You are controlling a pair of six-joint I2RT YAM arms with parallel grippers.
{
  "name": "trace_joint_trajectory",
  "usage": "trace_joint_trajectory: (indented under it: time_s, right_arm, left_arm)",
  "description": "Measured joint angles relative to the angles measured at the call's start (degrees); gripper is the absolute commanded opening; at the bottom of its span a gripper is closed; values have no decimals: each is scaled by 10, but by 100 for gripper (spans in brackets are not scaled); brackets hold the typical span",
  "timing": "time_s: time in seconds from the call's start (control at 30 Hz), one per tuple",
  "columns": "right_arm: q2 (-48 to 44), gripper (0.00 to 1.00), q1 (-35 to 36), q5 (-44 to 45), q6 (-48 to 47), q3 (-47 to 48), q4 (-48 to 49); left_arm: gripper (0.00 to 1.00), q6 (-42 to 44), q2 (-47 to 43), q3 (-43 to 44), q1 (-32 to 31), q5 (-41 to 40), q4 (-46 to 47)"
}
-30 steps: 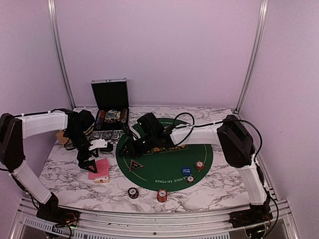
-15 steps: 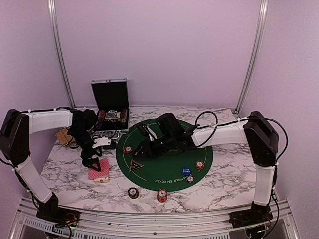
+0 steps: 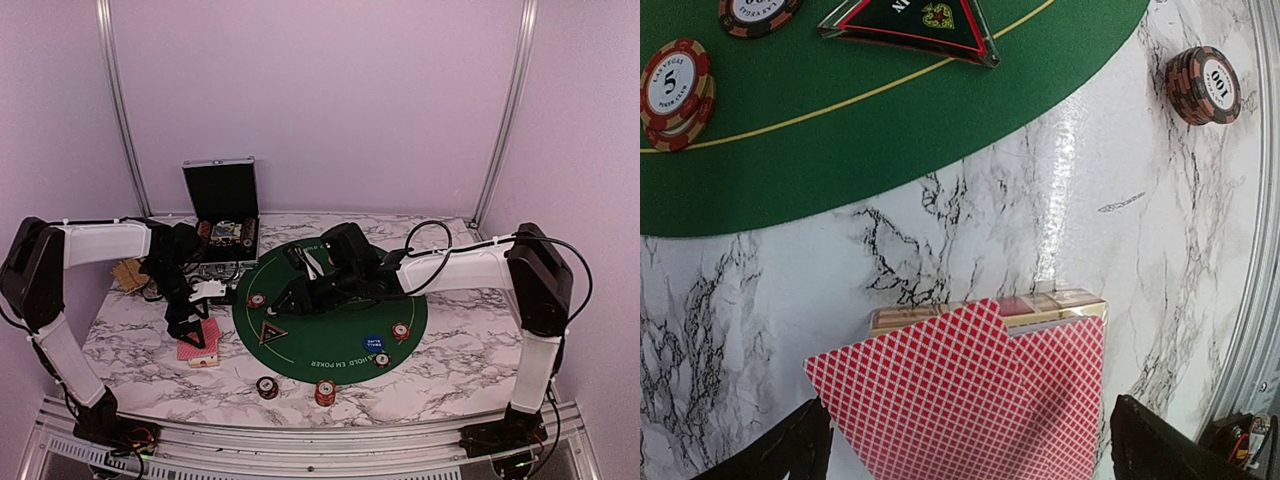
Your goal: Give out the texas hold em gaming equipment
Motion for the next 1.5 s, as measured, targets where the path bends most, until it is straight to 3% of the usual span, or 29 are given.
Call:
trace_joint_trajectory:
  time_s: [0.87,1.5]
  right_arm:
    - [-12,37,0,5,-13,-8,-16]
    - [-26,37,0,5,-18,-27,-18]
  left_arm:
    - [99,-2,-23,-17,-28,-16,-4]
    - [99,20,-46,-25,4,-55,-7]
